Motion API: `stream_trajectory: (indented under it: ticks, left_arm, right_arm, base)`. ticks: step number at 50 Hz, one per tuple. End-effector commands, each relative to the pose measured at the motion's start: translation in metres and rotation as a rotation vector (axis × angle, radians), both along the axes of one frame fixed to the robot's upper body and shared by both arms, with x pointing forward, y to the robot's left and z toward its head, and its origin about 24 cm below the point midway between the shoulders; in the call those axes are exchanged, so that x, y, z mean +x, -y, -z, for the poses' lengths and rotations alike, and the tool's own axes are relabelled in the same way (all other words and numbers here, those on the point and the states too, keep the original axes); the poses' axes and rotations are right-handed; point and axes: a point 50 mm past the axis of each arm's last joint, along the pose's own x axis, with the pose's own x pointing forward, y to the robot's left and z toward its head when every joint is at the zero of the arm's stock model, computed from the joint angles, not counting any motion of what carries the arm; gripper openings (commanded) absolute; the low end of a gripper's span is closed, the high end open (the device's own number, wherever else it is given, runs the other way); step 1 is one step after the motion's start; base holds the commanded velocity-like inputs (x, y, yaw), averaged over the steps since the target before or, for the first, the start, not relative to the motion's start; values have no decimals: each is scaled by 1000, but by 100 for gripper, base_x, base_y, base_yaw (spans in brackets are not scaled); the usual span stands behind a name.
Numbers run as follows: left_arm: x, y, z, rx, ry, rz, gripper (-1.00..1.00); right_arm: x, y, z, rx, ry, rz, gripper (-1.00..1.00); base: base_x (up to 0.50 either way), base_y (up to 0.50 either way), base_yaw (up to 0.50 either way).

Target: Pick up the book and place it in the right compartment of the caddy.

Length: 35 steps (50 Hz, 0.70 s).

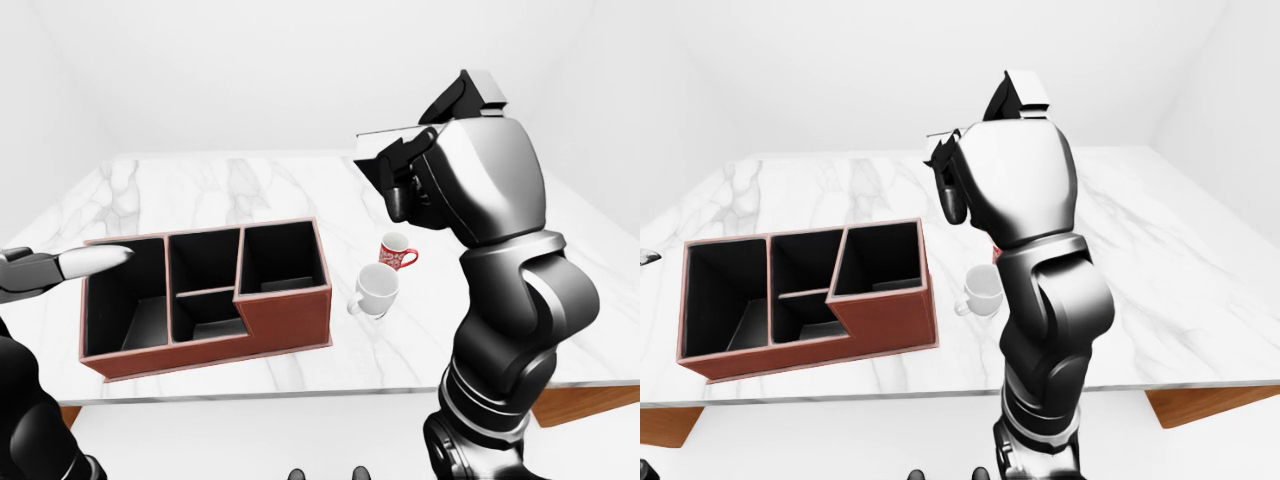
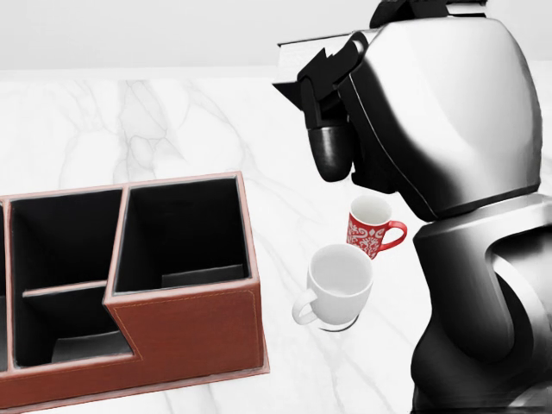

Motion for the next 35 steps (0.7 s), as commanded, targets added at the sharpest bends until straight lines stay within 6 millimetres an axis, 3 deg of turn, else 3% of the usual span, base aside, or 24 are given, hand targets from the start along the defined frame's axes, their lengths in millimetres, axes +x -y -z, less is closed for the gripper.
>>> stream_trajectory:
  ticks: [1, 14, 35]
  left_arm:
    - [3, 0, 3, 0, -19, -2, 100]
    - [6, -1, 5, -1, -36, -7, 100]
    - [5, -3, 5, -5, -34, -10, 100]
  right_arm:
    - [32, -25, 1, -52, -108, -97, -100]
    - [62, -65, -9, -85, -219, -296, -100]
    - [74, -95, -22, -75, -292, -481, -100]
  base:
    - [0, 0, 0]
    - [0, 0, 0]
    - [0, 0, 0]
